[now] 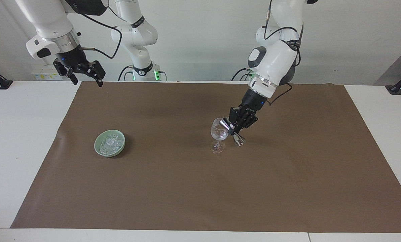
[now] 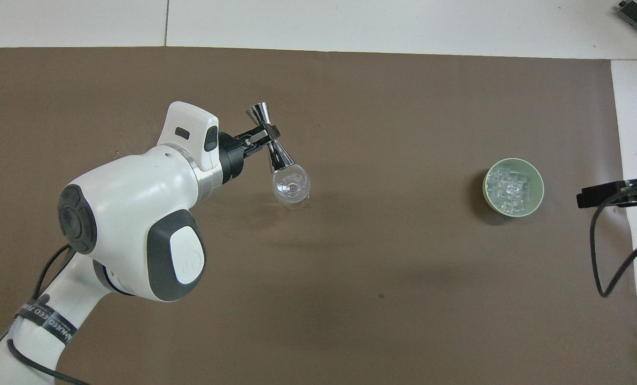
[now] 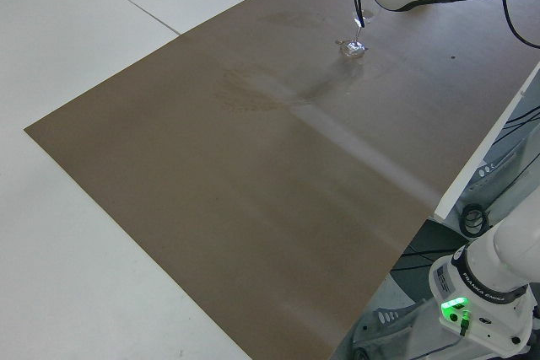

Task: Pour wine and add ice with both arms
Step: 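Hold the bottle tilted over the glass with the left gripper, then withdraw the bottle with the left gripper while the right gripper grasps the cup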

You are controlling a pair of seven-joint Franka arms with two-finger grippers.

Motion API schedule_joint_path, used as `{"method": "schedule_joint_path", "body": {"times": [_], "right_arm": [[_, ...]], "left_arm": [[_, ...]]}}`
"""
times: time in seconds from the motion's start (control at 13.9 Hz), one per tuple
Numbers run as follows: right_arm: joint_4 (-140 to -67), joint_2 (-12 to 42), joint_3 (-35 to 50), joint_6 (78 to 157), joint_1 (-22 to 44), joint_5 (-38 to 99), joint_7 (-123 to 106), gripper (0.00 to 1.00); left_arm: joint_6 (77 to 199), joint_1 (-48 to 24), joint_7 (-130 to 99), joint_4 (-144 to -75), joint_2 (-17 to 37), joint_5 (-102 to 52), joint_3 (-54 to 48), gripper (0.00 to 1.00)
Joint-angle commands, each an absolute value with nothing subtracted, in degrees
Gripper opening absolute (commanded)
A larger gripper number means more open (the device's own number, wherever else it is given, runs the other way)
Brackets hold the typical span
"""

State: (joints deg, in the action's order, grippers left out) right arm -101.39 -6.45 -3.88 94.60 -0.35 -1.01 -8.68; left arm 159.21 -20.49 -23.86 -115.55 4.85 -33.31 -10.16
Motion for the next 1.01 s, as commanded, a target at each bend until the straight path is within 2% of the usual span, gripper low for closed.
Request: {"method": "schedule_joint_path", "body": {"times": [0.0,0.14,0.51,0.94], "right_arm": [[-109.7,-9.5,-3.4,102.5,-0.4,-0.5,-12.4,1.0],[-113.9,-10.7,-3.2,107.0,-0.4,-0.5,-14.0,1.0],[-116.0,-7.2,-3.3,110.9,-0.5,-0.5,-27.3,1.0],[-117.2,-2.9,-3.3,114.5,-1.2,-0.5,-40.3,1.0]], "left_arm": [[155.2,-20.7,-28.4,-117.2,2.5,-32.9,-9.3,0.0],[149.9,-19.3,-30.9,-117.1,1.9,-33.0,-9.1,0.0],[140.2,-16.3,-37.5,-116.8,1.5,-33.7,-9.0,0.0],[131.1,-9.8,-37.7,-116.2,2.7,-46.9,-8.8,0.0]]}}
